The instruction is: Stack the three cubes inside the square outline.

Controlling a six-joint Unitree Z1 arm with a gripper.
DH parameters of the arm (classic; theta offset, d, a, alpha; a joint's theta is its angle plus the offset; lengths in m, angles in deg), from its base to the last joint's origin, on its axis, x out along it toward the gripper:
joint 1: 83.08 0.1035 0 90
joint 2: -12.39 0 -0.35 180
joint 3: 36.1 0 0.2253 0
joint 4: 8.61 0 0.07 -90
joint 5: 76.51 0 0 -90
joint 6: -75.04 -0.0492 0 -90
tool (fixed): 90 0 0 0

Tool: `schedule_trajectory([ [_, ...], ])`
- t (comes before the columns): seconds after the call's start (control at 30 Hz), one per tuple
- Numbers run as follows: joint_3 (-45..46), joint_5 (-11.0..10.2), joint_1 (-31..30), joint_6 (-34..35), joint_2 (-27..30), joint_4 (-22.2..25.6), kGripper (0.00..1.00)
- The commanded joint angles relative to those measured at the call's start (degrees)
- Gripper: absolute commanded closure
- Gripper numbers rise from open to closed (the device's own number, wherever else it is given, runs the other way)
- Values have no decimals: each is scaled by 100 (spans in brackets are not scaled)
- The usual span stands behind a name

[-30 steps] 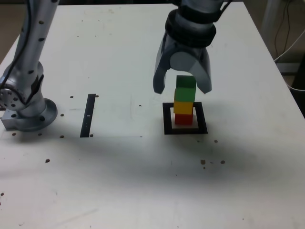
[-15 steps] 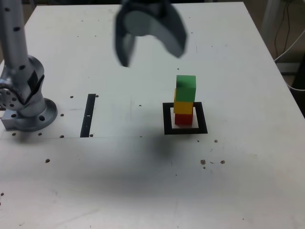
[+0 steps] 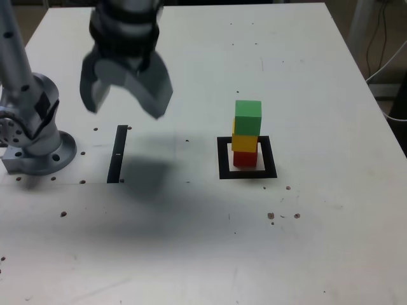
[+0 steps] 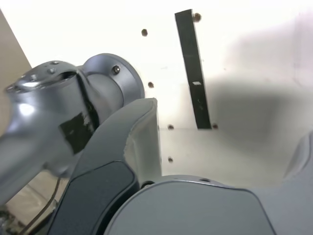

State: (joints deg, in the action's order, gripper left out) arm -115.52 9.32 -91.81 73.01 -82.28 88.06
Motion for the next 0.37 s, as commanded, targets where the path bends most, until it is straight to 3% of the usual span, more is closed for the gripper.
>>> schedule_trajectory([
  [0.0,484,-10,-6,50,-8,-352,0],
  [0.17,1130,-31,-6,171,-12,-1071,0],
  [0.33,1397,11,-6,195,4,-1401,0],
])
